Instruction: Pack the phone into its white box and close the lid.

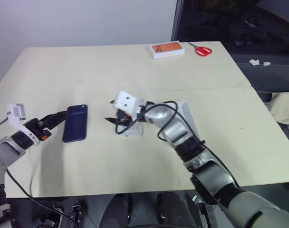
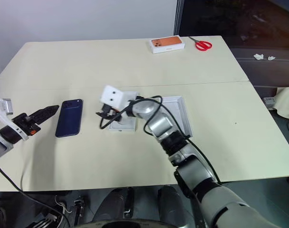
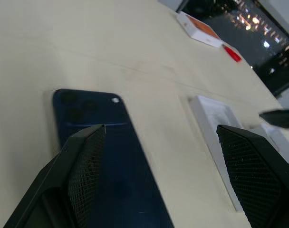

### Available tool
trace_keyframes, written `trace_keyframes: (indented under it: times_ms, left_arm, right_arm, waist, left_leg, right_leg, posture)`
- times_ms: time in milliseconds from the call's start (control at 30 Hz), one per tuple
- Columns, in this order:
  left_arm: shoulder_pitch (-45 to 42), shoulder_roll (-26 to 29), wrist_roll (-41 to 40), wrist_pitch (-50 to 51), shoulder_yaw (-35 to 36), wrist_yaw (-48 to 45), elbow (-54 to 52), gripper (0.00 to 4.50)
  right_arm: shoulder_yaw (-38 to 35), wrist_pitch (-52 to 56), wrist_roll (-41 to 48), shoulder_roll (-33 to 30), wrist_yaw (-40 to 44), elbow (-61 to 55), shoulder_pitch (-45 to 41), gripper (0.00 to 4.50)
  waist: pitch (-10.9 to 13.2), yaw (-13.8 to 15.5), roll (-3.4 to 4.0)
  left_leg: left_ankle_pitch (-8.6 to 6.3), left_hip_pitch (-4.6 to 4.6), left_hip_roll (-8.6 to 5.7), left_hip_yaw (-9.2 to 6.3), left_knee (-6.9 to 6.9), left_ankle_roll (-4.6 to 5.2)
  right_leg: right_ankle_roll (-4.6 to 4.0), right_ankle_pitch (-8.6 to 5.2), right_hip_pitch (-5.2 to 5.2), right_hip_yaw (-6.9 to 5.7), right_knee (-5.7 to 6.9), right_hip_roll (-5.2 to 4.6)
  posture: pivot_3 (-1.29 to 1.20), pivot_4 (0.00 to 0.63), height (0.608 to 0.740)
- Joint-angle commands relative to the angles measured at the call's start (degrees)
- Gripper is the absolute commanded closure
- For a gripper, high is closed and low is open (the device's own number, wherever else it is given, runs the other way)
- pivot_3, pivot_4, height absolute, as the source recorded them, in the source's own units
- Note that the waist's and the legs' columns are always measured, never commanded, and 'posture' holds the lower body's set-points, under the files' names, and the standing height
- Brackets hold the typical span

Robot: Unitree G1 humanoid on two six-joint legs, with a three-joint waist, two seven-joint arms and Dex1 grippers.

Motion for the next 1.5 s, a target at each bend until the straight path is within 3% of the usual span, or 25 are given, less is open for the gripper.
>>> trace_keyframes:
  times_ms: [33,67,100,433,567,900,1167,1500]
  left_arm:
    - [-1.8,1.6,0.5,0.0,2.8,-1.8,5.3,0.55]
    - [-2.0,1.8,0.8,-0.1,2.7,-2.4,6.3,0.55]
    - [-2.2,2.1,1.1,0.2,2.2,-2.9,7.2,0.55]
    - [-8.5,4.7,6.2,5.1,-1.8,-7.7,20.6,0.55]
    - [-10.7,4.9,9.8,7.9,-6.5,-10.3,23.5,0.55]
    - [-14.0,2.6,14.5,12.1,-13.2,-16.7,26.1,0.55]
    - [-16.8,-0.8,18.5,12.3,-17.2,-20.6,26.5,0.55]
    - [-20.5,-4.2,21.8,12.0,-18.4,-21.7,27.9,0.55]
  right_arm:
    - [1.2,-5.2,-1.8,4.0,-2.7,5.5,-3.3,3.51]
    - [1.9,-7.0,-2.8,4.8,-3.6,7.3,-4.0,4.14]
    - [2.5,-8.5,-3.9,5.6,-4.5,9.1,-4.9,4.42]
    - [5.6,-13.6,-11.5,14.6,-16.0,25.2,-10.8,4.42]
    - [5.9,-13.3,-12.6,17.2,-18.5,30.1,-12.4,4.42]
    - [5.4,-11.4,-10.6,19.9,-15.6,32.9,-11.7,4.42]
    - [3.3,-4.4,-4.3,19.2,-5.9,26.1,-9.9,4.42]
    - [7.1,-4.4,-8.3,16.4,-9.7,24.6,-9.3,4.42]
  waist:
    - [0.0,0.0,-0.02]
    - [0.0,-0.1,-0.03]
    - [0.0,-0.1,-0.04]
    - [0.0,-0.2,-0.09]
    - [-0.1,-0.2,-0.10]
    - [-0.1,0.0,-0.04]
    - [-0.2,0.5,0.11]
    - [-0.2,1.7,0.22]
  left_leg:
    - [0.00,0.00,0.00,-0.01,0.00,0.00]
    - [0.00,0.00,0.00,-0.03,0.00,0.00]
    - [0.00,0.01,0.00,-0.04,0.00,0.00]
    - [0.01,0.01,-0.02,-0.05,-0.01,-0.04]
    - [0.03,0.01,-0.03,-0.05,-0.03,-0.07]
    - [0.03,0.09,-0.06,-0.07,-0.03,-0.07]
    - [0.03,0.19,-0.17,-0.11,0.00,-0.05]
    - [0.02,0.22,-0.28,-0.13,0.07,-0.04]
  right_leg:
    - [0.00,0.00,-0.02,-0.01,0.00,0.00]
    - [0.00,0.00,-0.04,-0.03,0.00,0.00]
    - [0.00,0.00,-0.10,-0.03,0.00,0.00]
    - [0.00,0.00,-0.18,-0.04,0.02,0.00]
    - [0.00,0.00,-0.20,-0.03,0.06,0.00]
    - [0.00,0.00,-0.08,-0.05,0.06,-0.02]
    - [0.00,0.00,0.05,-0.07,0.07,-0.11]
    - [0.00,0.00,0.11,-0.07,0.09,-0.18]
  posture:
    - [0.00,0.150,0.740]
    - [0.00,0.150,0.740]
    - [0.00,0.150,0.740]
    - [0.00,0.150,0.740]
    - [0.00,0.150,0.740]
    - [0.00,0.150,0.740]
    - [0.00,0.150,0.740]
    - [0.00,0.150,0.740]
